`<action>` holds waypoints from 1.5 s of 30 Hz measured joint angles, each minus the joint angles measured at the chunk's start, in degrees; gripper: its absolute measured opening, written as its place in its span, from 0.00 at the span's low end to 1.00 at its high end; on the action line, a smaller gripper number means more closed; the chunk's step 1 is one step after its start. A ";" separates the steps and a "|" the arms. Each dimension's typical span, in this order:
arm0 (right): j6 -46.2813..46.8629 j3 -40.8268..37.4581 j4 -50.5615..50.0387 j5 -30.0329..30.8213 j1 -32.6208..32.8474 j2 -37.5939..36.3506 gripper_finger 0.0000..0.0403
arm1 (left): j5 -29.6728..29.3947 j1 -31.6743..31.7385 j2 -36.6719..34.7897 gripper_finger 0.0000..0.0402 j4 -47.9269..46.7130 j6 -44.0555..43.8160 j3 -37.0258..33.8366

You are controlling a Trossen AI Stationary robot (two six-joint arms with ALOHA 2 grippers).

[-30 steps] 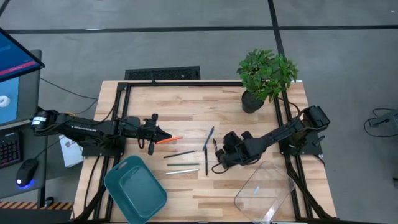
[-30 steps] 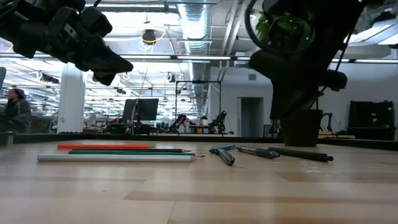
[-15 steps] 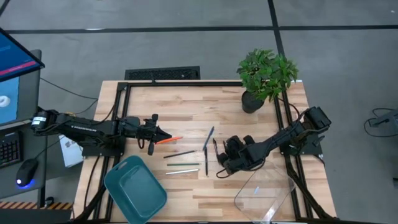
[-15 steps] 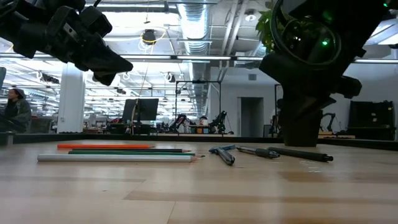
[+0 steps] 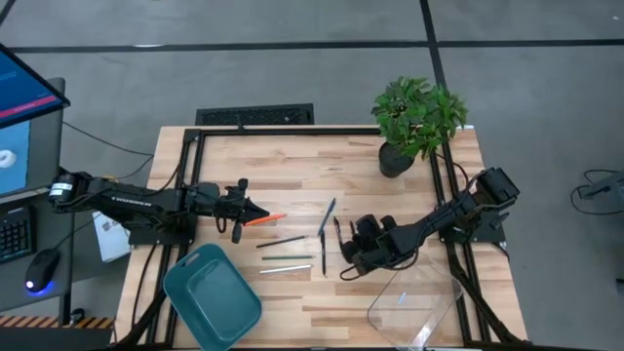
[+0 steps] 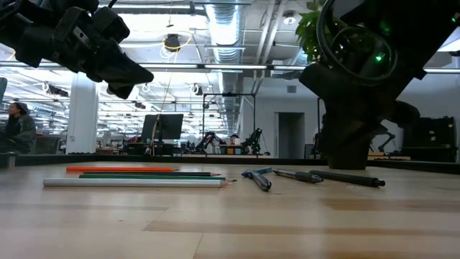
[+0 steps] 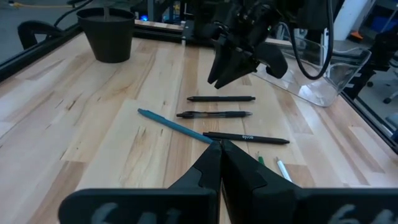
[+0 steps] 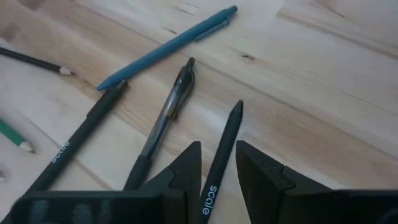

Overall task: Sort pens & pencils
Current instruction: Put the right black pen into the transparent bin

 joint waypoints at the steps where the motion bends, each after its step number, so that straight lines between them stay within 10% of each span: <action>1: 0.00 0.00 0.04 -0.56 -0.06 0.00 0.31 | 0.00 -0.02 0.00 0.00 0.00 -0.02 0.00; 45: -4.91 1.31 8.79 0.12 1.26 8.55 0.31 | 2.99 -0.02 -0.13 0.00 1.05 0.18 0.09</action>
